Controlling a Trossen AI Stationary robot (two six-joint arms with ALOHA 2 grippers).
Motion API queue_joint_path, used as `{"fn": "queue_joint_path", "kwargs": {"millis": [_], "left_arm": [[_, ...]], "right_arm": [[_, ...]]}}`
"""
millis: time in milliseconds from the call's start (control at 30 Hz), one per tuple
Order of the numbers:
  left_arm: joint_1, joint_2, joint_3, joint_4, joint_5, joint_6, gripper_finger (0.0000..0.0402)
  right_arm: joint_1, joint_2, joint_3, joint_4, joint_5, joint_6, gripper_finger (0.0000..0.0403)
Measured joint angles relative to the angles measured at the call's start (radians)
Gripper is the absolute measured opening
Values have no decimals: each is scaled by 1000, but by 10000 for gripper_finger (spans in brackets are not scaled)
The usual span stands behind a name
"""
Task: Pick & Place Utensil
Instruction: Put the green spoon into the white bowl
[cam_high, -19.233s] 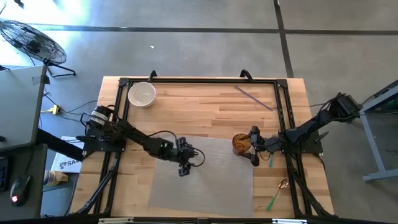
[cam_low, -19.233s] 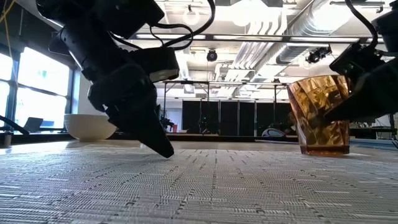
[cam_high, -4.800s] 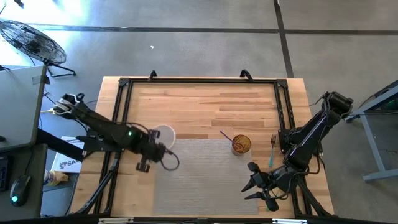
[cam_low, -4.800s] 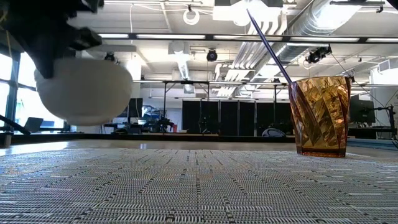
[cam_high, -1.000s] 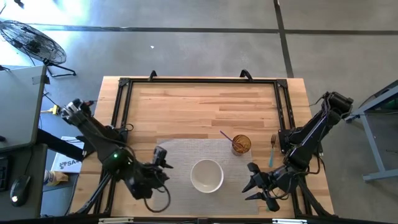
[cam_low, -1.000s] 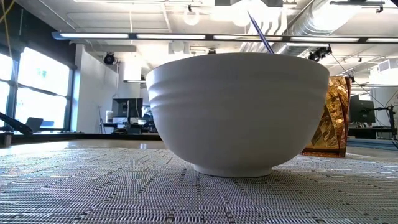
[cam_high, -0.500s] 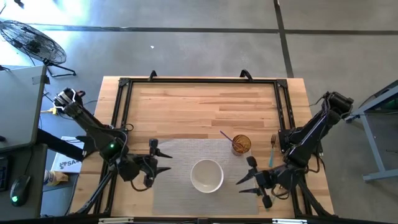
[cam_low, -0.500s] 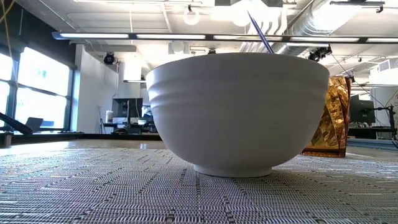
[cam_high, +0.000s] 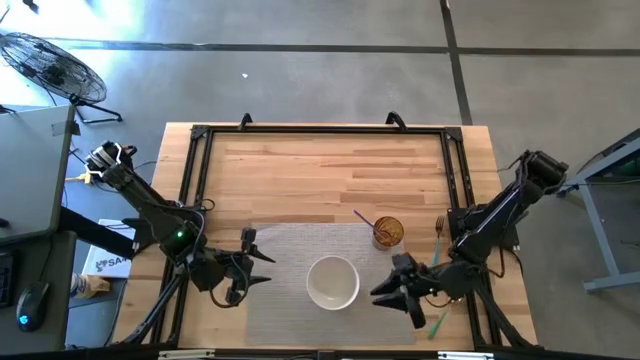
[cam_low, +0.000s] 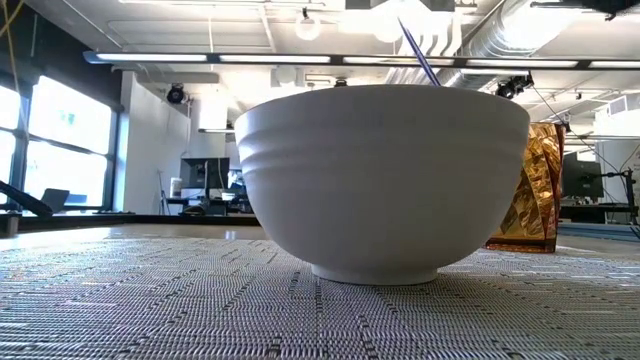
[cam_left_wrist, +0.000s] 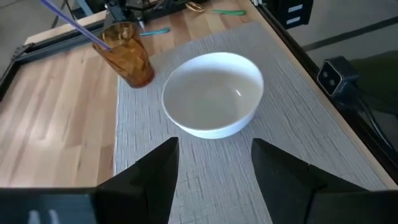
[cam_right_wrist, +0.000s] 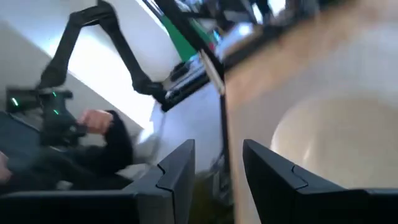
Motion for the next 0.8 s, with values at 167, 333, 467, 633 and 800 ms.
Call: {"fn": "queue_joint_path", "kwargs": {"millis": [167, 333, 467, 633, 800], "left_arm": [[0, 0, 0, -3, 1, -5, 197], [0, 0, 0, -3, 0, -2, 197], [0, 0, 0, -4, 0, 42, 197], [0, 1, 0, -6, -1, 104, 197], [0, 1, 0, -42, -1, 100, 197]], "right_arm": [[2, 68, 0, -56, -97, 434, 129], [2, 116, 0, -224, -310, 909, 129], [-20, 133, 0, -350, -595, 1173, 129], [-57, 132, 0, -452, -825, 1282, 129], [-67, 132, 0, -513, -866, 1326, 129]]}}
